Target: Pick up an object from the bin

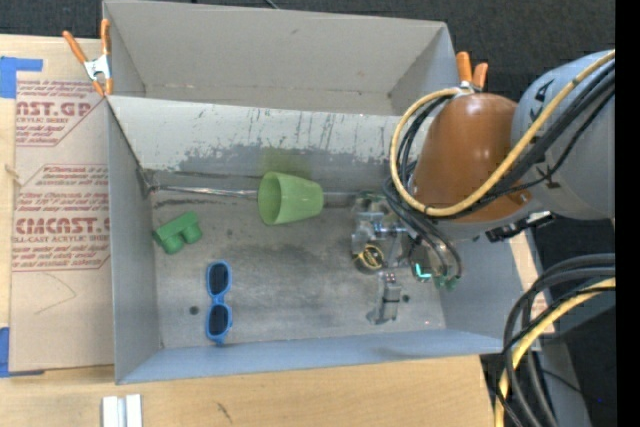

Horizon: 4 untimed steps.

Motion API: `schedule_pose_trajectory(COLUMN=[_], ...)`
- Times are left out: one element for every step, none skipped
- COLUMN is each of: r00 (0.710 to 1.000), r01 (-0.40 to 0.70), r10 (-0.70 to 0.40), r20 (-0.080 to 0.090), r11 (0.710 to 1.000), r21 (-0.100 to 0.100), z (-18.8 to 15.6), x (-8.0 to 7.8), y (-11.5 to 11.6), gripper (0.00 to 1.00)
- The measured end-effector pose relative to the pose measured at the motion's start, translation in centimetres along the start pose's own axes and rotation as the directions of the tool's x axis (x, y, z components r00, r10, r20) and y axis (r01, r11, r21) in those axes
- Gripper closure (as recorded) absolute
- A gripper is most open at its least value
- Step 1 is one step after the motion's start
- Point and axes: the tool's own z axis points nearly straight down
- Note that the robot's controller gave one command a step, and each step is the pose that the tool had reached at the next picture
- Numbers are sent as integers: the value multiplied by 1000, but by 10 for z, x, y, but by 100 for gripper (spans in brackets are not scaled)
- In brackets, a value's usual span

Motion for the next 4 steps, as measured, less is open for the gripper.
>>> schedule_pose_trajectory(r00=[969,979,992,992], r01=[-246,-206,-126,-125], r10=[246,206,126,125], r20=[8,9,4,7], r11=[969,979,992,992], r21=[0,-2,0,0], z=[26,85,82,81], x=[-21,-74,-12,-14], y=[-63,-35,-57,-57], gripper=[0,0,0,100])
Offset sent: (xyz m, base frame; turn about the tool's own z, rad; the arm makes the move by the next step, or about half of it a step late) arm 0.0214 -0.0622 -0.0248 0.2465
